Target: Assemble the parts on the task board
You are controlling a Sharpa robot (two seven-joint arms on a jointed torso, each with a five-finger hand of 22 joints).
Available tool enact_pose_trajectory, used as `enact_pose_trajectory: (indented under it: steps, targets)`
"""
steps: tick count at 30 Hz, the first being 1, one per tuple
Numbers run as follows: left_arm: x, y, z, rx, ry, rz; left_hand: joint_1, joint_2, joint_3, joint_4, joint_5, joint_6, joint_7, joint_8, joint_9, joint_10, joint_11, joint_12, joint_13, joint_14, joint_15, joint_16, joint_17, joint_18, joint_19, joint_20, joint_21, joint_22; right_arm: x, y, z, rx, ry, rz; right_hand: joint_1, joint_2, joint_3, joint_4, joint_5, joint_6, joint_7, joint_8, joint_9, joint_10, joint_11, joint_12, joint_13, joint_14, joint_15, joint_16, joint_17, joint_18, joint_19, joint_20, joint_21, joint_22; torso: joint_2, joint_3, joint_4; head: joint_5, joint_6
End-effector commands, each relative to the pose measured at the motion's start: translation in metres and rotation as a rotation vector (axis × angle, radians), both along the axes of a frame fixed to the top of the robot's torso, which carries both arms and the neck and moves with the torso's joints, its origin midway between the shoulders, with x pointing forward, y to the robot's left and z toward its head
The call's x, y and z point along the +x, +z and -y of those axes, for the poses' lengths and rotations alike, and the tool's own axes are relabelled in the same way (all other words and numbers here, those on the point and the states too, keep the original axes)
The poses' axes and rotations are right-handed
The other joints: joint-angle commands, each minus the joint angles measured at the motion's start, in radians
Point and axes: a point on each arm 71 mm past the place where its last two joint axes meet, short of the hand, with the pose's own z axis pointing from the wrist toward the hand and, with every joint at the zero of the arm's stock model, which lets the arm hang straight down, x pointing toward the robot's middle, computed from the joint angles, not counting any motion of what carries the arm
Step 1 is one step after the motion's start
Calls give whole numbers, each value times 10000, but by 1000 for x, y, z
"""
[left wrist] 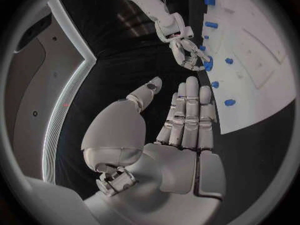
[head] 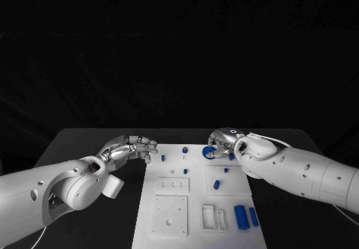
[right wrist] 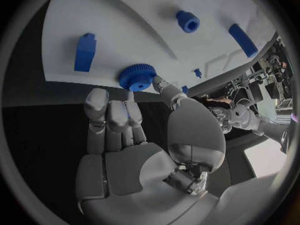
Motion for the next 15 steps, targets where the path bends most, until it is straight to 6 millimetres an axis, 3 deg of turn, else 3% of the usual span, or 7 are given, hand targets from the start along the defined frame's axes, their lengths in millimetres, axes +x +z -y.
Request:
enact_pose_trajectory:
  steps: [1,5,10,14,15]
  targets:
    - [-1,1,3,-54,-212,33,60,-22,19,-37,-7,-76,95,-41,9,-75,-18,-62,-13,-55,11,16,-12,92,10,-68,67,-9,0,-1,0,-297,-89,92,223,46,174,15,-245,242,137,36,44,66,-11,31,9,0,-111,-49,20,1083,27,-75,64,162,2,-4,10,-16,-3]
    - [-1,1,1,-27,-163,12,59,-19,20,-36,-7,-78,96,-41,10,-75,-17,-63,-13,-55,12,16,-13,90,10,-69,68,-10,0,-3,3,-368,-47,-107,710,156,598,-79,-323,284,126,40,94,58,-26,3,-19,15,-121,-81,31,1083,17,-65,77,164,5,4,2,3,-25]
    - [0,0,1,-12,-144,-4,57,-17,20,-35,-7,-79,97,-40,11,-77,-16,-64,-13,-56,12,16,-14,89,10,-69,69,-10,0,-5,5,-293,10,-359,1065,273,1001,-405,972,116,206,-109,116,-8,58,-65,-91,33,-46,-126,70,1083,-35,29,142,188,2,8,-5,-11,-25]
    - [0,0,1,-10,-147,-9,56,-19,20,-35,-7,-79,97,-40,11,-77,-16,-64,-12,-56,12,16,-14,88,9,-69,69,-11,-1,-6,4,-287,81,-435,1063,277,1004,-497,1223,57,235,-156,110,-30,87,-82,-109,39,-17,-134,81,1083,-48,51,159,190,3,9,-4,-15,-32]
    - [0,0,1,-12,-154,-10,55,-18,20,-35,-7,-79,97,-40,11,-77,-16,-65,-12,-56,12,16,-14,88,9,-69,69,-11,-1,-6,4,-286,97,-443,1105,293,1039,-579,1506,4,255,-194,103,-72,102,-114,-143,35,3,-144,86,1083,-61,59,166,190,3,9,-4,-15,-32]
